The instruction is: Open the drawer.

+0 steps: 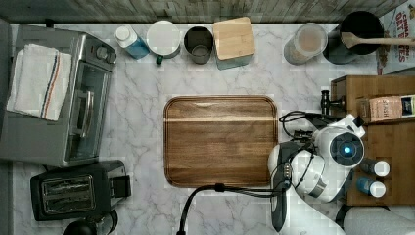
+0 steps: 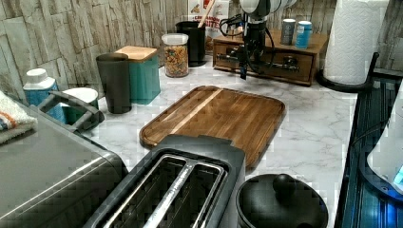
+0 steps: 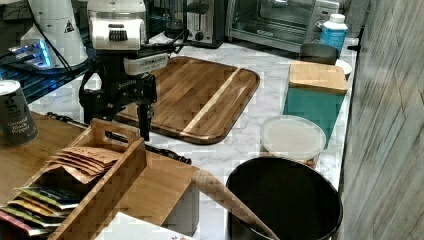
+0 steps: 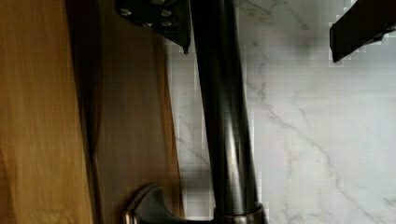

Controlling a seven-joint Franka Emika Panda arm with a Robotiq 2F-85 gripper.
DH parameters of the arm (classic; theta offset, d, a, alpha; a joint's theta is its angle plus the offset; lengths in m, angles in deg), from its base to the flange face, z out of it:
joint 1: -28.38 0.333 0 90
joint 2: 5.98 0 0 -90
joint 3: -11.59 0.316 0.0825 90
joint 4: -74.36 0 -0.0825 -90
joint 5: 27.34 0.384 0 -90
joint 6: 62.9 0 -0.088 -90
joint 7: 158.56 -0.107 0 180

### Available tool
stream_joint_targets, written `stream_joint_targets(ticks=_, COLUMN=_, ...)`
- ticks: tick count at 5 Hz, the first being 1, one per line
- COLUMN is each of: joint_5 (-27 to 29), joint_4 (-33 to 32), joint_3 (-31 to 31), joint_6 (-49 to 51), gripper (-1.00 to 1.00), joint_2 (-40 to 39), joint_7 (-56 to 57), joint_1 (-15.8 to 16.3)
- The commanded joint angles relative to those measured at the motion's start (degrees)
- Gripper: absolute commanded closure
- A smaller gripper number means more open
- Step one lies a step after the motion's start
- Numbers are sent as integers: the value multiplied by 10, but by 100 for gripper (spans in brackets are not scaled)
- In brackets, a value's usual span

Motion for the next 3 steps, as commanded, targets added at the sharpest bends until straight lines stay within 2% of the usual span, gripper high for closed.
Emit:
stream_joint_targets(ticks=1, joint_5=97, joint_4=29, joint_3=81, joint_6=101, gripper=-100, joint_2=11, joint_7=142, joint_1=-35)
stream_joint_targets(ticks=2, joint_5=133, joint_4=-17, joint_3=103, joint_6=65, gripper=-100, joint_2=46, joint_7=148, joint_1=-14)
stream_joint_targets(ticks=3, joint_5=145, joint_4=-41, joint_3=121, joint_6=64, gripper=-100, joint_2=63, joint_7=115, joint_1=22)
